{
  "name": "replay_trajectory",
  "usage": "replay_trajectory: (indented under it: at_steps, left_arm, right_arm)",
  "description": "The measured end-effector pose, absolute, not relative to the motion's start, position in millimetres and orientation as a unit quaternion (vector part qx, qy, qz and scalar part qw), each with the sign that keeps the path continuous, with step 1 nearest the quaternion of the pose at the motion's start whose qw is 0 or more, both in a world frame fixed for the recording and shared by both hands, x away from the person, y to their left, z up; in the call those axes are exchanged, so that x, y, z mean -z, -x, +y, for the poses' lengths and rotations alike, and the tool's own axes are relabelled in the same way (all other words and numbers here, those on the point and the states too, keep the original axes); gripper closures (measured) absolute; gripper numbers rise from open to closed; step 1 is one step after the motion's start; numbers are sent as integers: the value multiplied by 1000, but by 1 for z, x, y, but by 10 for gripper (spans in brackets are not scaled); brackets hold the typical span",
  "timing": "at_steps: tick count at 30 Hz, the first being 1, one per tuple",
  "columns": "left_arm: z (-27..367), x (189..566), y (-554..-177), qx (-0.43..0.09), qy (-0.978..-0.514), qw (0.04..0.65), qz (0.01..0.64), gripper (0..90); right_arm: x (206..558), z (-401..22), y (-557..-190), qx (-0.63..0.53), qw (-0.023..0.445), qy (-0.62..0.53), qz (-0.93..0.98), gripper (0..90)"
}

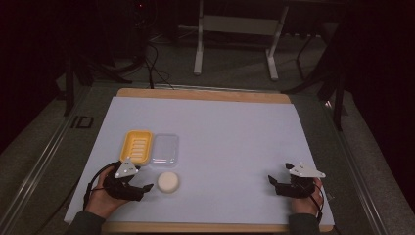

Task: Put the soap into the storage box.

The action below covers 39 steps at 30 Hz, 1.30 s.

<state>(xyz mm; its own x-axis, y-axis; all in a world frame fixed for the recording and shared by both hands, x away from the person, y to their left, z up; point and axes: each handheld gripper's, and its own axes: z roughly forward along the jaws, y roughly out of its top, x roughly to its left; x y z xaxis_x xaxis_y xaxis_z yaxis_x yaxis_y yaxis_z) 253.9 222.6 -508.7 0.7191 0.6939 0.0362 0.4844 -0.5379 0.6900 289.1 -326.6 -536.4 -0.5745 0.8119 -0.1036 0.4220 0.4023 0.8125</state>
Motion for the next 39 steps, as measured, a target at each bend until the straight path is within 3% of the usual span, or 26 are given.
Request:
replay_trajectory:
  at_steps: [39]
  left_arm:
    - [188, 492, -274, -97, -923, 285, 239, 183]
  right_arm:
    - [536, -328, -287, -394, 255, -386, 794, 154]
